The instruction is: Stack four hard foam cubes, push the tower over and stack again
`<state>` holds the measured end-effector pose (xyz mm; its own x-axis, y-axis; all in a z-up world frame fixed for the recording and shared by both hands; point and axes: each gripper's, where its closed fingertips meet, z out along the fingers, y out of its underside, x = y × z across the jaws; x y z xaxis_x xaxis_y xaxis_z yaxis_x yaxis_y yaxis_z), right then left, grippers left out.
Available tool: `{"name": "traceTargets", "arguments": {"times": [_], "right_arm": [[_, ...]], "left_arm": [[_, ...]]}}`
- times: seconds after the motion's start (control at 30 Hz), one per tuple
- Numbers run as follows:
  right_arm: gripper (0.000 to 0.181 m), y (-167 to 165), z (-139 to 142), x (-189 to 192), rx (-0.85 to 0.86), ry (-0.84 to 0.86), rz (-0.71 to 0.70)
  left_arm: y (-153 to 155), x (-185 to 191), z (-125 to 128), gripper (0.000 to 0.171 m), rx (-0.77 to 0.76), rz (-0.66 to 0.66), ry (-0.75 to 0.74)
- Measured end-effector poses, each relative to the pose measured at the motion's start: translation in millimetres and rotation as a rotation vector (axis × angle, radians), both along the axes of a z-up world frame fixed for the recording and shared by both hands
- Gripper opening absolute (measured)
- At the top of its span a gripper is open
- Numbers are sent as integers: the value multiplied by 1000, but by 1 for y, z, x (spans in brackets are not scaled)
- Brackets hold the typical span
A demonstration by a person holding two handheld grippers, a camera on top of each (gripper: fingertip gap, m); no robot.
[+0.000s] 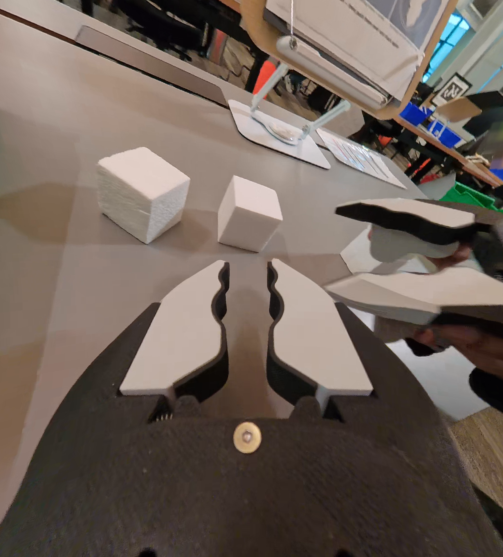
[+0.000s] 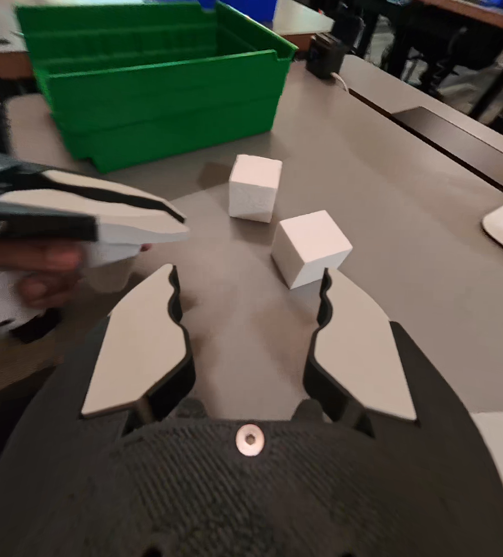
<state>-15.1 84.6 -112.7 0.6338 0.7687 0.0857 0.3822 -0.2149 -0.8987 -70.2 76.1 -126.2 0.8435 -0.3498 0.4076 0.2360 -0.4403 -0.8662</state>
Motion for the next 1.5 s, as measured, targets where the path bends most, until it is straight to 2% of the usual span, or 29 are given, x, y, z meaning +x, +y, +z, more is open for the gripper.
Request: {"name": "traceTargets", "arguments": {"times": [0.07,0.27,0.4,0.57,0.7,0.83,0.9,1.0,1.13,1.23,1.33,1.5], "right_arm": [[98,24,-8,-5,0,-39,-83],[101,79,-48,-7,-140,-113,-193],[84,65,-53,-14,-231,-66,-122],[81,25,-30,-8,-85,-79,-16],[80,46,-18,5,64,-126,-89],[92,69,-40,-8,-60,-121,-92],[91,74,-49,-14,-100,-124,-81],[83,59,-55,-21,-151,-129,-19],[71,32,-51,-17,-81,-152,43],[71,40,-48,-8,-24,-171,-13],[84,51,-51,-12,-95,-139,-65],[78,60,-53,-30,-194,-63,-97]], "left_arm": [[1,-2,0,24,1,8,-7],[0,1,0,24,-10,-9,-32],[0,2,0,24,-14,-16,-43],[0,3,1,24,-18,-21,-56],[-1,7,0,24,-9,-31,-30],[0,6,0,22,7,-23,0],[1,2,3,22,23,-15,11],[1,-1,4,21,28,-5,3],[1,3,2,21,5,-21,-35],[-1,7,2,21,2,-33,-39],[0,8,2,21,11,-31,-21],[1,2,3,21,15,-15,-16]]}}
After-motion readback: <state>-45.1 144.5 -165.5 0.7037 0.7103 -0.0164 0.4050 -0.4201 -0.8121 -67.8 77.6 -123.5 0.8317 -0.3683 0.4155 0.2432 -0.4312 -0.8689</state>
